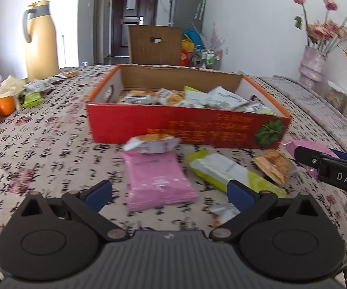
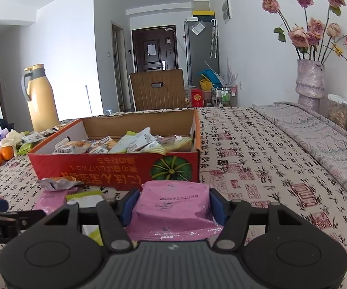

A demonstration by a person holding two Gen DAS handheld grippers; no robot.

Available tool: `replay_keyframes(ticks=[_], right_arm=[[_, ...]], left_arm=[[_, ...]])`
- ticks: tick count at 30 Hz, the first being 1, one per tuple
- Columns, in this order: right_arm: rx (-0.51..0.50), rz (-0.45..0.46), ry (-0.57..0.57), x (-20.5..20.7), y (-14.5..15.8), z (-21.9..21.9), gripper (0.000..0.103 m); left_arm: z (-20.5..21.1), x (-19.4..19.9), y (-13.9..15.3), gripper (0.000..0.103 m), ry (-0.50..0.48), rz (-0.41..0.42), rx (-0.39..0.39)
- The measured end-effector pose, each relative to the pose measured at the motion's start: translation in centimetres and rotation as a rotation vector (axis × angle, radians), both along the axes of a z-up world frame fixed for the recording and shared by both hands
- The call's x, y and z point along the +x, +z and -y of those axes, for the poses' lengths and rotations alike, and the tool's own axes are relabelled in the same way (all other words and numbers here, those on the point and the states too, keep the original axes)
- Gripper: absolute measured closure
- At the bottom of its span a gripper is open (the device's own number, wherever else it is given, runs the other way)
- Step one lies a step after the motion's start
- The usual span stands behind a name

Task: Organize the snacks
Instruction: 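Grasp the pink packet with the right gripper while the left gripper grasps a white packet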

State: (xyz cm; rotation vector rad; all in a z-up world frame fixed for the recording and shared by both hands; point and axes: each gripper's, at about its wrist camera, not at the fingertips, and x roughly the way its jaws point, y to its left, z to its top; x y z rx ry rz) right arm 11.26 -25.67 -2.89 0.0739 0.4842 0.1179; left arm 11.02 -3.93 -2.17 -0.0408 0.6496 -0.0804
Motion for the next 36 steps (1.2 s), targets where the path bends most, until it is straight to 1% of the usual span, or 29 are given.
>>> replay_keyframes(ticks=[5, 13, 19, 21, 24, 28, 30, 31, 32, 36], right_arm=[[0.029, 0.002, 0.005, -0.9, -0.6, 1.2, 0.042], [0.069, 0.002, 0.006, -1.8, -1.1, 2.8, 0.042], [0.09, -0.003, 0.007, -2.2, -1.6, 3.7, 0.042], [0.094, -0.006, 0.008, -2.3, -1.8, 3.8, 0.042], [0.1, -0.008, 0.011, -2.4, -1.9, 3.9, 0.042], [0.104, -0.009, 0.014, -2.7, -2.0, 3.9, 0.042], [0.102, -0.008, 0.015, -2.8, -2.0, 3.9, 0.042], [0.101, -0.007, 0.015, -2.8, -2.0, 3.8, 0.042], [0.1, -0.006, 0.016, -2.9, -2.0, 3.8, 0.042], [0.095, -0.004, 0.018, -3.2, -1.8, 3.6, 0.042]], left_arm=[[2.2, -0.4, -0.1, 0.0, -0.033, -0.004, 0.027], [5.1, -0.5, -1.2, 0.0, -0.07, -0.046, 0.062], [5.9, -0.4, -1.8, 0.0, -0.062, -0.075, 0.068], [6.0, -0.5, -2.0, 0.003, -0.061, -0.081, 0.068], [5.9, -0.5, -2.2, 0.013, -0.063, -0.094, 0.061], [5.5, -0.4, -2.6, 0.033, -0.069, -0.125, 0.038], [5.4, -0.6, -2.5, 0.041, -0.067, -0.118, 0.038], [5.3, -0.6, -2.5, 0.049, -0.071, -0.117, 0.032], [5.3, -0.7, -2.4, 0.052, -0.073, -0.115, 0.03], [5.0, -1.0, -2.3, 0.056, -0.067, -0.11, 0.026]])
